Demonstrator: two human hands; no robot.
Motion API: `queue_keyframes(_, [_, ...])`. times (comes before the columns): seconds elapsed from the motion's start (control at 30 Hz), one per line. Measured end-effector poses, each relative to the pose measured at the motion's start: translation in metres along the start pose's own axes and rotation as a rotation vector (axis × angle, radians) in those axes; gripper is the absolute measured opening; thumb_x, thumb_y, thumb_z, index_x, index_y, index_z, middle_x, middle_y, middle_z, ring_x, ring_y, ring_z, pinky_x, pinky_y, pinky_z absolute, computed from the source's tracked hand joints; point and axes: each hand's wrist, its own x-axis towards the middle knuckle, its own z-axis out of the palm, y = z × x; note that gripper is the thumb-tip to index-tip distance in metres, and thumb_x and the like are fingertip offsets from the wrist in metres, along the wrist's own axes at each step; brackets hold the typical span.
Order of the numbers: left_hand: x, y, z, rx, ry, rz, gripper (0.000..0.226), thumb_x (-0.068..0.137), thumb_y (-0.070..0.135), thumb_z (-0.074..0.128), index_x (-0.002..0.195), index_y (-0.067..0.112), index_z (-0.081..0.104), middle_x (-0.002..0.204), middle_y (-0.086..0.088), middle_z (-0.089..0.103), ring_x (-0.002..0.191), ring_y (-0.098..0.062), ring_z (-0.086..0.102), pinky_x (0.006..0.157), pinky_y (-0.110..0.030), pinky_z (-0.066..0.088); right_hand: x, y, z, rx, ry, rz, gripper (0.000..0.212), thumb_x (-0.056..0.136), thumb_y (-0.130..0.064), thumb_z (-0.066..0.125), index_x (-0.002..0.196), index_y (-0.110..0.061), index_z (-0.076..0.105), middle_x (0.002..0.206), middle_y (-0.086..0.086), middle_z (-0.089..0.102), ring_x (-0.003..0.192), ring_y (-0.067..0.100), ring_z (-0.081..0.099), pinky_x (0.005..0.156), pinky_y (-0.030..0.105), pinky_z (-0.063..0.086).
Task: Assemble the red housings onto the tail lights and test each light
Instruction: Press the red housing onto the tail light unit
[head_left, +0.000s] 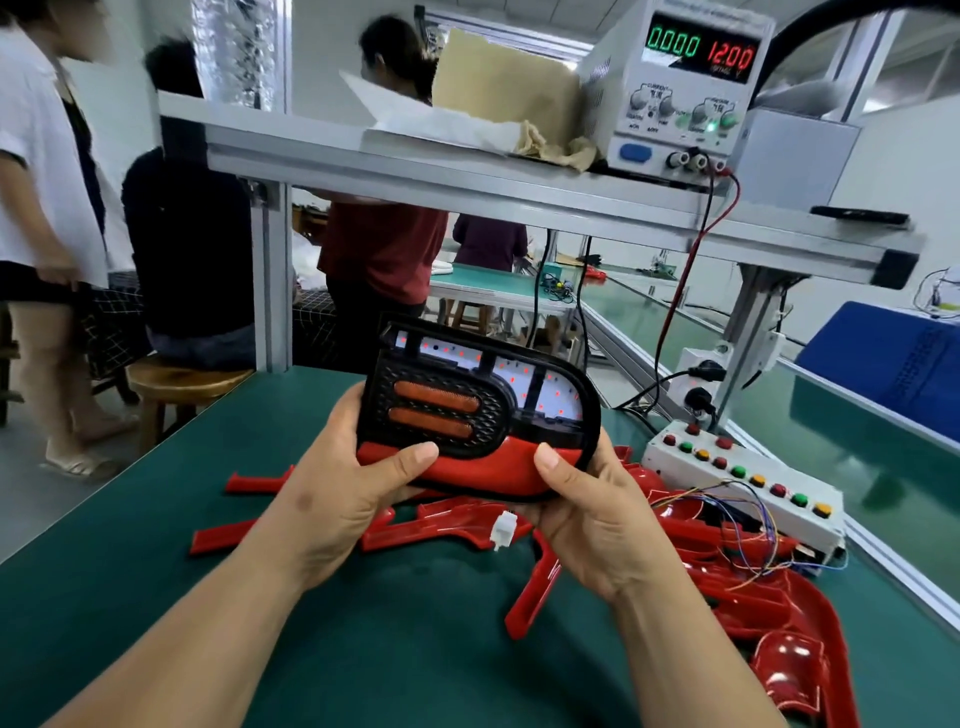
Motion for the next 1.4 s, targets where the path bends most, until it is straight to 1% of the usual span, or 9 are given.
queue_keyframes(0.13, [-0.001,0.000,-0.002,0.095,0.016,0.034,0.063,0.069,0.037,0.086,0.123,0.043,0.053,0.121,0.002,0.068,0.113,-0.020,0.066,0.082,-0.030,0.058,-0.002,0.002,0.003,0.012,0.016,-0.018,0.055,0.075,-0.007,0.071,0.126,-0.011,0.053,0.120,0.024,0.064,0.098,0.042,0.066,0.087,0.075,0.036])
queue_keyframes(0.3, [0.000,0.001,-0.005,0.141,0.043,0.047,0.070,0.064,0.053,0.085,0.125,0.046,0.051,0.123,0.004,0.068,0.115,-0.023,0.065,0.092,-0.053,0.052,-0.001,0.007,0.007,0.015,0.053,-0.070,0.048,0.082,-0.006,0.066,0.128,-0.007,0.051,0.120,0.022,0.066,0.103,0.037,0.067,0.076,0.053,0.058])
queue_keyframes(0.5, [0.001,0.007,-0.002,0.001,0.042,0.026,0.051,0.071,0.036,0.086,0.115,0.041,0.059,0.115,-0.004,0.071,0.099,-0.030,0.072,0.061,-0.029,0.058,0.000,0.007,0.010,0.021,0.083,-0.090,0.043,0.082,-0.007,0.063,0.124,-0.004,0.053,0.111,0.022,0.069,0.093,0.034,0.071,0.065,0.047,0.060])
queue_keyframes(0.63, [0.000,0.007,0.000,-0.048,-0.002,-0.010,0.059,0.073,0.030,0.076,0.127,0.028,0.053,0.119,-0.005,0.070,0.106,-0.025,0.070,0.075,-0.030,0.059,0.001,0.005,0.007,0.014,0.095,-0.076,0.044,0.081,-0.009,0.064,0.123,-0.003,0.054,0.110,0.021,0.070,0.091,0.032,0.071,0.066,0.046,0.060])
queue_keyframes(0.83, [0.000,0.011,-0.008,-0.154,-0.167,-0.115,0.046,0.091,0.021,0.053,0.137,0.024,0.049,0.129,-0.007,0.065,0.120,-0.022,0.062,0.086,-0.030,0.056,0.003,0.003,-0.002,0.046,0.091,0.000,0.041,0.082,-0.013,0.063,0.121,-0.004,0.056,0.117,0.026,0.066,0.098,0.034,0.068,0.079,0.052,0.058])
queue_keyframes(1.1, [0.000,0.015,-0.006,-0.142,-0.121,-0.135,0.045,0.087,0.028,0.063,0.132,0.028,0.055,0.130,-0.003,0.065,0.119,-0.023,0.063,0.085,-0.033,0.058,0.003,-0.012,-0.001,-0.029,0.056,-0.129,0.040,0.079,-0.018,0.071,0.116,-0.010,0.059,0.103,0.015,0.072,0.087,0.027,0.071,0.072,0.048,0.060])
queue_keyframes(1.23, [-0.002,0.022,-0.005,-0.243,-0.051,-0.207,0.057,0.080,0.051,0.063,0.126,0.018,0.063,0.124,-0.013,0.068,0.109,-0.029,0.068,0.072,-0.036,0.060,-0.001,-0.017,0.007,-0.168,-0.008,-0.048,0.044,0.073,-0.026,0.075,0.112,-0.014,0.062,0.099,0.010,0.073,0.083,0.022,0.071,0.072,0.041,0.060])
queue_keyframes(1.3, [-0.002,0.020,0.000,-0.253,0.032,-0.281,0.051,0.080,0.050,0.059,0.107,0.011,0.075,0.111,-0.018,0.072,0.098,-0.029,0.072,0.066,-0.036,0.060,-0.003,-0.024,0.014,-0.314,-0.031,0.038,0.048,0.071,-0.035,0.076,0.114,-0.019,0.060,0.095,0.003,0.073,0.079,0.016,0.070,0.070,0.037,0.060])
queue_keyframes(1.4, [0.000,0.015,0.001,-0.270,0.099,-0.327,0.048,0.076,0.054,0.056,0.090,0.015,0.081,0.101,-0.015,0.075,0.086,-0.025,0.075,0.058,-0.035,0.060,-0.005,-0.062,0.006,-0.537,0.162,0.039,0.067,0.066,-0.053,0.078,0.123,-0.024,0.057,0.100,0.003,0.072,0.080,0.016,0.071,0.069,0.031,0.057])
